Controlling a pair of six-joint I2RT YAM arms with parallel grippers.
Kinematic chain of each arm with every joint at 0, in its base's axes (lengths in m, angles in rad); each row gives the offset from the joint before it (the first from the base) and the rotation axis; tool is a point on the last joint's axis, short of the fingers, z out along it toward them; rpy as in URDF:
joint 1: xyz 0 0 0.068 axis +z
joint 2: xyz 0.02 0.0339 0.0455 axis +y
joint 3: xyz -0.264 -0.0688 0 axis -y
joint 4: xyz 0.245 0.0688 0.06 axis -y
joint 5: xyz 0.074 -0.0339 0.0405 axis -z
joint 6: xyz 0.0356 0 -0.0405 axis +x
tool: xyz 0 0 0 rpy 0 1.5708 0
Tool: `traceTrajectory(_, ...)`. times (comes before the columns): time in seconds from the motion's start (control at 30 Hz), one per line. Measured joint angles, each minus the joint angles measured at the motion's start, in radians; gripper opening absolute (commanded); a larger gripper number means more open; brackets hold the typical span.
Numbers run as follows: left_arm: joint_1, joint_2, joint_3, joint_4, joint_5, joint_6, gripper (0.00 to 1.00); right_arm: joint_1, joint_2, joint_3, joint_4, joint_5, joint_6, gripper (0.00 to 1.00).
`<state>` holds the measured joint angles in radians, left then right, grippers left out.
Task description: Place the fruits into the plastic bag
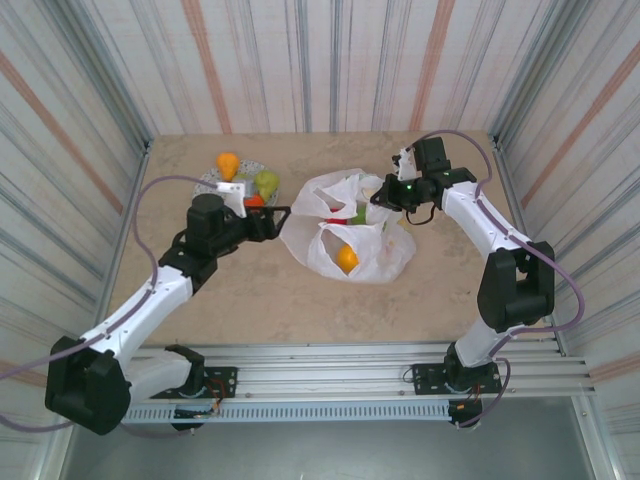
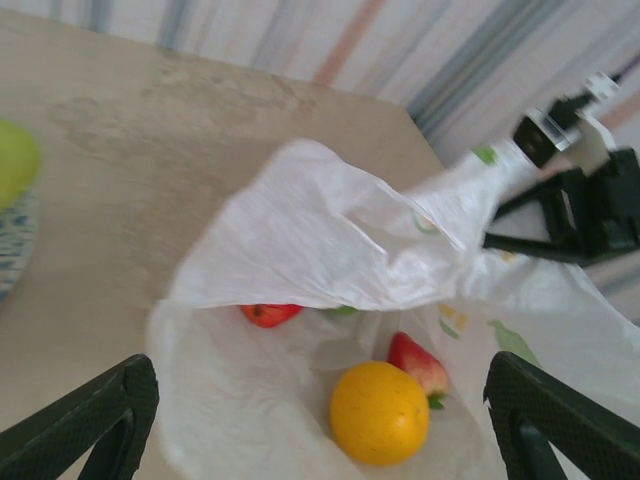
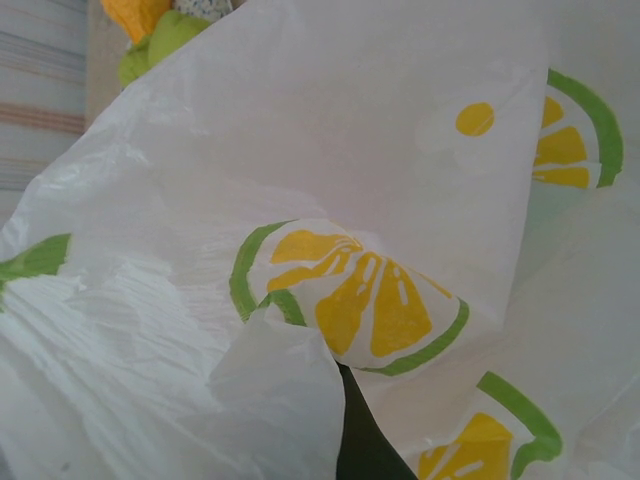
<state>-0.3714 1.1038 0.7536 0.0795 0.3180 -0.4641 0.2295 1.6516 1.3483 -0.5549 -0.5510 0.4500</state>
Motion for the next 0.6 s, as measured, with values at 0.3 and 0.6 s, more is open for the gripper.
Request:
traceTrajectory(0.3,0.271,0.065,0.095,-0.161,-0.075,-0.032,0.92,0.0,0.0,0.0,0.0,0.0,-0.011,0.0)
traceTrajectory(0.6,0.298,0.351,0.237,-0.226,-0.107,-0.053,0.93,0.0,0.0,0.0,0.0,-0.002,-0.012,0.0)
